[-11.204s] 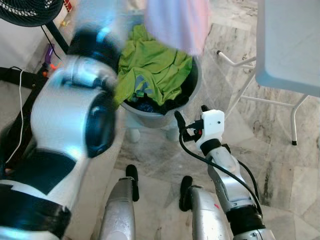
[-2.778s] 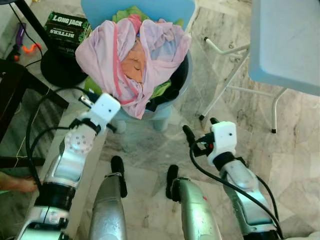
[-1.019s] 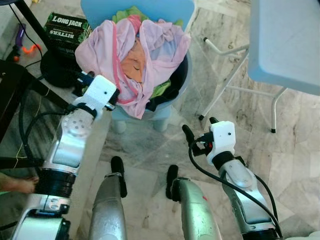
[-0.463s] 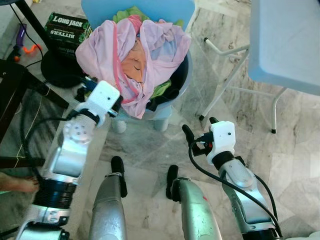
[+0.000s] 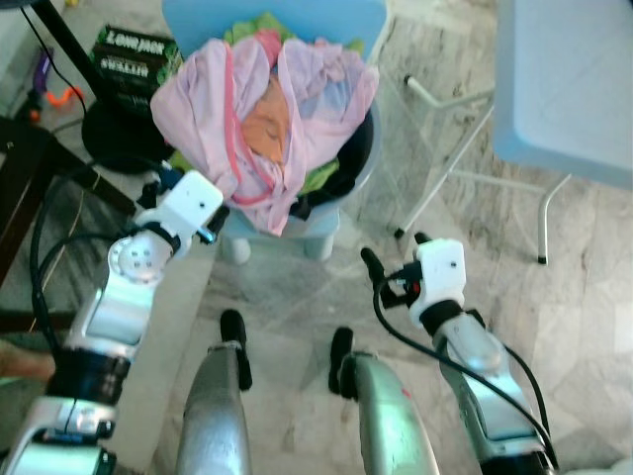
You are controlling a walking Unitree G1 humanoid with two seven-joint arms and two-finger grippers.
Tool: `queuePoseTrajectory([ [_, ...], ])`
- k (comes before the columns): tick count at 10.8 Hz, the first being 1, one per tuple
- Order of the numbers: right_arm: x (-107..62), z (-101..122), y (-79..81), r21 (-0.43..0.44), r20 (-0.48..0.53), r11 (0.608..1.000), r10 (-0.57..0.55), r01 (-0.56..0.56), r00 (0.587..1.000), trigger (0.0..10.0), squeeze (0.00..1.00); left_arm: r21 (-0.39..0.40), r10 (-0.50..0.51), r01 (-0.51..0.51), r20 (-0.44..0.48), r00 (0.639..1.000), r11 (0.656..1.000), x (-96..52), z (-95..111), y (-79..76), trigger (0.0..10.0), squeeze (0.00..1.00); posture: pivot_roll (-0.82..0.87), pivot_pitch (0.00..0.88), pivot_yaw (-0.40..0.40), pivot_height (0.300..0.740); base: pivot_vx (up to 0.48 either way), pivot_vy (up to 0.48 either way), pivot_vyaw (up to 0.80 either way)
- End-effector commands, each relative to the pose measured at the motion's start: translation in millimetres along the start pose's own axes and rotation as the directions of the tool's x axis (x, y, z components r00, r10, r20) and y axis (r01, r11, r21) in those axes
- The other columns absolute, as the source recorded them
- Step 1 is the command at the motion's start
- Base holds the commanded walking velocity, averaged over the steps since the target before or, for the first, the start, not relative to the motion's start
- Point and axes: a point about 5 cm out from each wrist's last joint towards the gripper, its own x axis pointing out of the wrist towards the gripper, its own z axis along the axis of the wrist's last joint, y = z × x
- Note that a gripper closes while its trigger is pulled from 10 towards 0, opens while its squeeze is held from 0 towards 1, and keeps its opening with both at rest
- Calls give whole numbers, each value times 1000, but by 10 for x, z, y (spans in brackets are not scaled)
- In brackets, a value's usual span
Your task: Hang hanger
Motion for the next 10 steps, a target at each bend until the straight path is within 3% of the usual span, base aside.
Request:
queuePoseTrajectory([
  [1,-70,-116,-30,0,-47,1000,-14,14,999,10000,0,12,-40,40,1,999,999,0,-55,-68,10000,0,-78,493,-79,740,0,0,0],
  [6,-61,-118,-27,-3,-49,1000,-10,9,999,10000,0,19,-24,22,103,994,1000,54,185,9,10000,0,-78,490,-80,740,0,0,0],
  [8,-59,-124,-21,-1,-50,1000,-13,13,999,10000,0,23,-33,31,92,995,999,84,142,2,10000,0,-77,488,-76,740,0,0,0],
  [9,-60,-123,-24,-1,-50,1000,-14,14,999,10000,0,26,-42,40,93,995,999,89,124,-10,7255,0,-78,490,-77,740,0,0,0],
  [10,-60,-121,-27,-2,-50,1000,-16,16,999,10000,0,33,-68,65,110,992,997,123,134,-48,0,0,-79,489,-78,740,0,0,0],
])
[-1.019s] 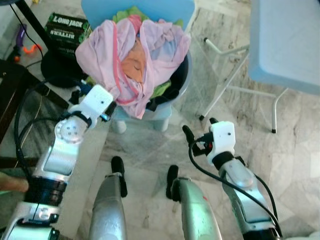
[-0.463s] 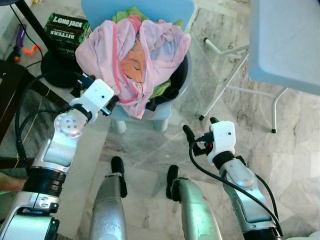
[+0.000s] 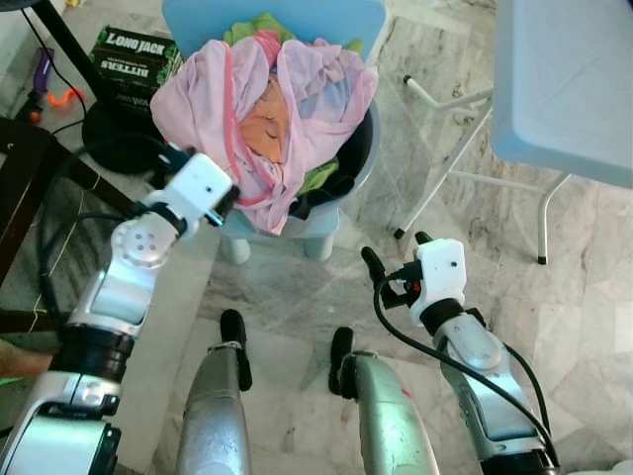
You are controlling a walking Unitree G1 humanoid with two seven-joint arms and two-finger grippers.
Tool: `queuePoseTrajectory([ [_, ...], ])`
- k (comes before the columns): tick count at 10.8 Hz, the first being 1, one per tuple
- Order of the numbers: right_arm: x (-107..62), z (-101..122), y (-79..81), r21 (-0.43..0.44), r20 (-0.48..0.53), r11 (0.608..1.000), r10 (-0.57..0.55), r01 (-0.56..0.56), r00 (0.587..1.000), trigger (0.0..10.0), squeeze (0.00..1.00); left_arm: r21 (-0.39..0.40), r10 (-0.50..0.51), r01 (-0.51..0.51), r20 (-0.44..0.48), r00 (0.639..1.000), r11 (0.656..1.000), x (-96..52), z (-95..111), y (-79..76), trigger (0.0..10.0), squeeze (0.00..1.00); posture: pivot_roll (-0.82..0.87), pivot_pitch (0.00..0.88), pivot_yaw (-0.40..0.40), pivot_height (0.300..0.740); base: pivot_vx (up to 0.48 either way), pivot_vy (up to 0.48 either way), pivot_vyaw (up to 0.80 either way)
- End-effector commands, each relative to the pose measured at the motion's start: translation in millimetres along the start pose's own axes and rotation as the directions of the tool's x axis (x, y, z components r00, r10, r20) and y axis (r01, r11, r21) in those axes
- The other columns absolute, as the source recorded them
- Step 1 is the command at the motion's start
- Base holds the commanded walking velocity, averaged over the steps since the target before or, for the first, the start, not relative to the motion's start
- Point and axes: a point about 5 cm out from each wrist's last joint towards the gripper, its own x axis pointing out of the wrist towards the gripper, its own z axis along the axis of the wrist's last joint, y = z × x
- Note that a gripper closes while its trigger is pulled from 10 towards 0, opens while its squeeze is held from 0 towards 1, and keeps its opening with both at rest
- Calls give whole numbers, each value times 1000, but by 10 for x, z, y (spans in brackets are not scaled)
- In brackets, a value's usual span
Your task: Hang hanger
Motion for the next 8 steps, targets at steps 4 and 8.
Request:
queuePoseTrajectory([
  [4,-65,-120,-30,0,-49,1000,-20,20,999,10000,0,0,-39,39,-23,999,999,43,-116,-74,0,0,-87,487,-78,740,0,0,0],
  [8,-49,-115,-29,1,-46,1000,-23,23,999,10000,0,-4,-45,45,-38,998,999,52,-225,-107,0,0,-83,485,-74,740,0,0,0],
])
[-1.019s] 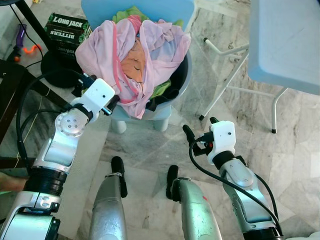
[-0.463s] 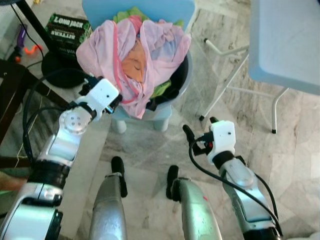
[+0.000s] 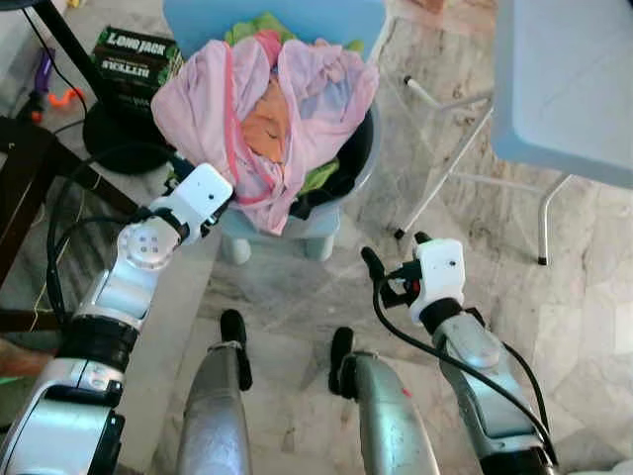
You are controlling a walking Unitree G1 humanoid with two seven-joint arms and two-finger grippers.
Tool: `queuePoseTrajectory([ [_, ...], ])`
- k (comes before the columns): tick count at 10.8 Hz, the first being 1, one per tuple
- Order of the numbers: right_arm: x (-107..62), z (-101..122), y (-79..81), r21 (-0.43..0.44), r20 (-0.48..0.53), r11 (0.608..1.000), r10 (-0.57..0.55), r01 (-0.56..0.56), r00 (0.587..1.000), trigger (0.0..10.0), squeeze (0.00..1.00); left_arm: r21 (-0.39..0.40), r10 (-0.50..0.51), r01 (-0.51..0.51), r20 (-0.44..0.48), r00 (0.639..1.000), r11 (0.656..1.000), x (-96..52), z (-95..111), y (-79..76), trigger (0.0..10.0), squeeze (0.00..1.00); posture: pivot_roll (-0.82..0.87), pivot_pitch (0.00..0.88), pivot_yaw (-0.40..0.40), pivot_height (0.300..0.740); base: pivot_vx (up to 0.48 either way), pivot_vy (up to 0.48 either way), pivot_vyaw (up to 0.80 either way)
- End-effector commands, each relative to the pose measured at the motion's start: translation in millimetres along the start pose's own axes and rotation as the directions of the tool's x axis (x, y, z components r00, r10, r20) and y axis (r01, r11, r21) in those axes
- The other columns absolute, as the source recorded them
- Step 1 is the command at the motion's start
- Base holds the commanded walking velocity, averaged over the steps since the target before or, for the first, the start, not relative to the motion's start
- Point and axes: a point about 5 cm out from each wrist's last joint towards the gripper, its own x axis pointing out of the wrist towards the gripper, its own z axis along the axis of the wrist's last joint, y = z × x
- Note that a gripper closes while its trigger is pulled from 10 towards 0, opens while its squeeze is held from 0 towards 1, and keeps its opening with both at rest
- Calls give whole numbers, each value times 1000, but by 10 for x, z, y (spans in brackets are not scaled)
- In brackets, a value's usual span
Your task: Hang hanger
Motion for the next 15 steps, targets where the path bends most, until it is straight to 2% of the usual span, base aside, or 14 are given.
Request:
queuePoseTrajectory([
  [1,-69,-96,-30,0,-36,1000,-22,22,999,10000,0,2,-25,25,-14,1000,1000,-7,-59,-76,0,0,-88,484,-74,740,0,0,0],
  [5,-67,-93,-39,0,-34,1000,-20,20,999,10000,0,6,-20,20,3,1000,1000,10,-60,-77,0,0,-90,483,-77,740,0,0,0],
  [7,-64,127,23,138,93,989,49,-62,994,10000,0,5,-12,12,10,1000,1000,8,-67,-76,0,0,-93,482,-77,740,0,0,0],
  [9,-25,226,28,157,128,985,54,-74,990,10000,0,-4,0,0,20,1000,1000,9,-63,-75,0,0,-95,481,-76,740,0,0,0],
  [11,-34,226,39,161,127,983,69,-89,990,10000,0,-31,20,-19,34,999,999,3,-60,-51,0,0,-94,481,-79,740,0,0,0],
  [13,-34,182,63,153,106,984,78,-94,991,10000,0,-31,101,-98,92,991,995,-36,-9,16,0,0,-86,472,-71,740,0,0,0],
  [14,-25,145,75,148,96,985,74,-88,993,10000,0,-56,147,-140,141,979,989,-68,41,35,0,0,-78,462,-66,740,0,0,0],
  [15,9,114,97,144,90,986,69,-82,994,10000,0,-122,192,-172,179,965,978,-123,79,29,0,0,-60,428,-51,740,0,0,0],
])
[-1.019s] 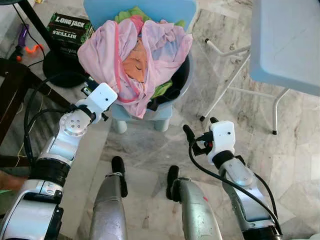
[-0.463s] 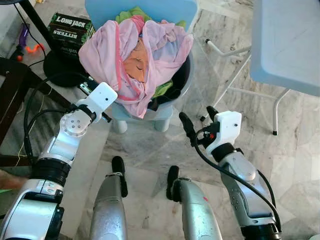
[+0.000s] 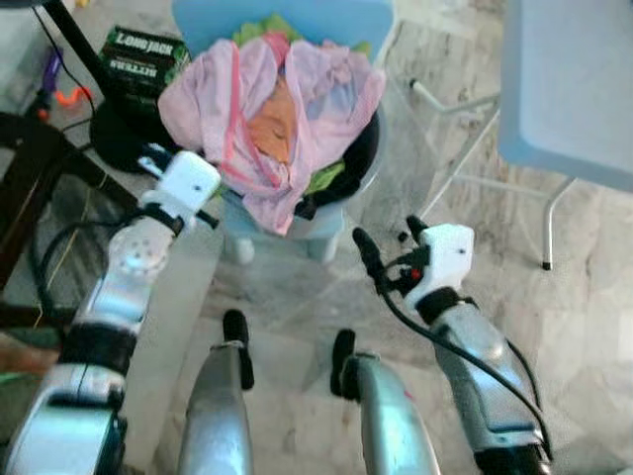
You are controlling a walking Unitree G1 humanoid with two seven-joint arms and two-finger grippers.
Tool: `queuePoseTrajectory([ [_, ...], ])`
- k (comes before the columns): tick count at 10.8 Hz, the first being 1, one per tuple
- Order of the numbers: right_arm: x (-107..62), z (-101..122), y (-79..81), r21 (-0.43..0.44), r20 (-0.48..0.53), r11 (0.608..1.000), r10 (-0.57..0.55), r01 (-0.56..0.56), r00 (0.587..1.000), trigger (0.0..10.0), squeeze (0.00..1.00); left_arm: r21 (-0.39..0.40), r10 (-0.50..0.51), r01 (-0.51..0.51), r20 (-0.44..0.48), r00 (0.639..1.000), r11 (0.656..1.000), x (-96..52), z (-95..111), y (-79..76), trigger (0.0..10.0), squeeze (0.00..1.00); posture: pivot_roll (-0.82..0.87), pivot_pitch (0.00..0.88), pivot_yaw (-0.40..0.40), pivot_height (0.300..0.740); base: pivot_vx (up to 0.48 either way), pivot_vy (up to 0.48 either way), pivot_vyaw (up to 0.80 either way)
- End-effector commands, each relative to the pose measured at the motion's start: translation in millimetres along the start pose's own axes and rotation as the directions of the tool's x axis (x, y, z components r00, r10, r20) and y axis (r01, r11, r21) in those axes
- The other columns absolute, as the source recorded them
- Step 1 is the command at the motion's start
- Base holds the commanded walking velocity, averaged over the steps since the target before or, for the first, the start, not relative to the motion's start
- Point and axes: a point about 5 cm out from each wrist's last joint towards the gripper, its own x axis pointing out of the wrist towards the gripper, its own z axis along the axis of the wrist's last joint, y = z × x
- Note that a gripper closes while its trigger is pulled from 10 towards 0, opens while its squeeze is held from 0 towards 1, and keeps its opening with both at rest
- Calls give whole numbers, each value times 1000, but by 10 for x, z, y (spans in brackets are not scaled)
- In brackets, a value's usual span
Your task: Hang hanger
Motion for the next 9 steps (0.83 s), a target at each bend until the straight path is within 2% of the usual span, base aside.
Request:
queuePoseTrajectory([
  [1,6,-91,12,0,-26,1000,-4,4,1000,10000,0,-38,43,-40,74,996,998,-56,138,-53,0,0,-29,387,-30,740,0,0,0],
  [3,105,-120,9,-1,-15,1000,-22,22,1000,10000,0,-140,142,-120,164,976,983,-81,407,-125,0,0,7,350,-13,740,0,0,0],
  [4,172,-131,6,-8,-5,1000,-26,26,1000,10000,0,-242,184,-139,175,967,960,-109,548,-243,0,0,28,315,-6,740,0,0,0],
  [5,206,-115,-7,-20,8,999,-25,25,1000,10000,0,-345,212,-165,102,972,924,-140,545,-317,0,0,30,310,-5,740,0,0,0],
  [6,184,-114,-54,-28,13,998,-51,51,999,10000,0,-406,200,-204,-51,978,891,-202,400,-410,0,0,40,305,-6,740,0,0,0],
  [7,112,-153,-102,-1,5,994,-109,109,994,10000,0,-434,166,-232,-184,969,871,-293,241,-503,0,0,28,298,-4,740,0,0,0],
  [8,-17,-228,-73,-12,-3,992,-129,128,992,10000,0,-405,171,-241,-201,964,882,-426,177,-508,0,0,21,285,-6,740,0,0,0],
  [9,-122,-305,-126,-6,-23,981,-192,192,981,10000,0,-394,192,-271,-229,954,878,-494,133,-496,0,0,3,261,-14,740,0,0,0],
])
